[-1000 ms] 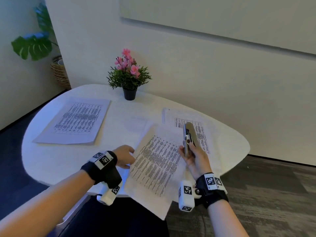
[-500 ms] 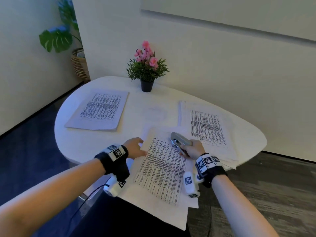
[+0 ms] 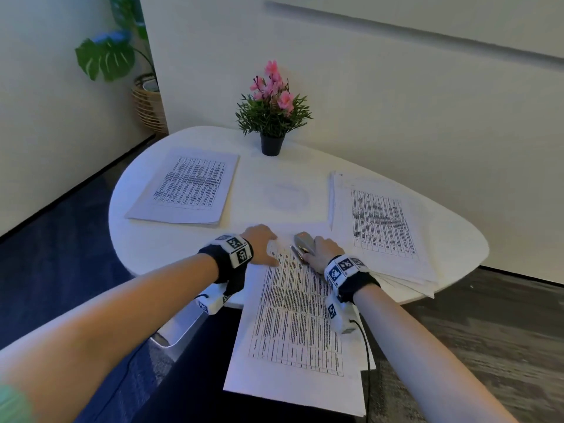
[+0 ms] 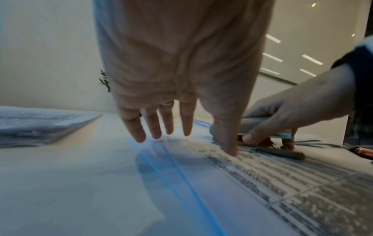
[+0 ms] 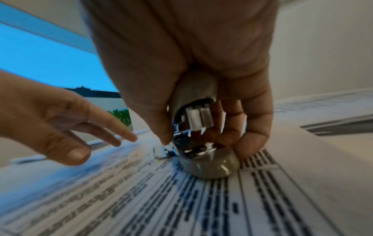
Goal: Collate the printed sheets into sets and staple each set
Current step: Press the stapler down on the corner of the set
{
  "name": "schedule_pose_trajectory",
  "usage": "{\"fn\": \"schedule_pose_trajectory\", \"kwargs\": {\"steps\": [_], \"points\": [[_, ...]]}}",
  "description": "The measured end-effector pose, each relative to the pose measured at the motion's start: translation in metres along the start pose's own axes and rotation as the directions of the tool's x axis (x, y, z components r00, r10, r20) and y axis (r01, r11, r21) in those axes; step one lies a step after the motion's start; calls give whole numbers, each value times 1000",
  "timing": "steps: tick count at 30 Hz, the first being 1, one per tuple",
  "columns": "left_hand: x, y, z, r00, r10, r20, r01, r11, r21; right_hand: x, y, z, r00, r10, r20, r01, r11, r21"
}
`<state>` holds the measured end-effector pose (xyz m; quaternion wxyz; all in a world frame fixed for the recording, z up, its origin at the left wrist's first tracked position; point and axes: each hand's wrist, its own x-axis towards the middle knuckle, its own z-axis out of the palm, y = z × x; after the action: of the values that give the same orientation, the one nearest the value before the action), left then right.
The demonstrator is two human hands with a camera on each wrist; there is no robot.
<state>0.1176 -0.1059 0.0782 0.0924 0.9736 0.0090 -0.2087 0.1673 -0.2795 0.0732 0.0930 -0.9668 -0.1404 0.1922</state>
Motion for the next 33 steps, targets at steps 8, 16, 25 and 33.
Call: {"fn": "schedule_pose_trajectory", "kwargs": {"steps": [8,16,25,33], "points": [[9,-19,4,992,92,88,-98,993,70,19,-9,-6,999,46,-14,-48,991,-125],[16,-25,-15,996,89,21,-90,992,85,32,-25,-15,997,38,61,-34,997,-66],[39,-16,-9,997,76,15,-77,992,102,49,-25,-10,994,58,94,-41,985,-167],[37,-14,-4,997,76,23,-78,990,116,57,-27,1,992,126,-14,-126,982,-143]]}}
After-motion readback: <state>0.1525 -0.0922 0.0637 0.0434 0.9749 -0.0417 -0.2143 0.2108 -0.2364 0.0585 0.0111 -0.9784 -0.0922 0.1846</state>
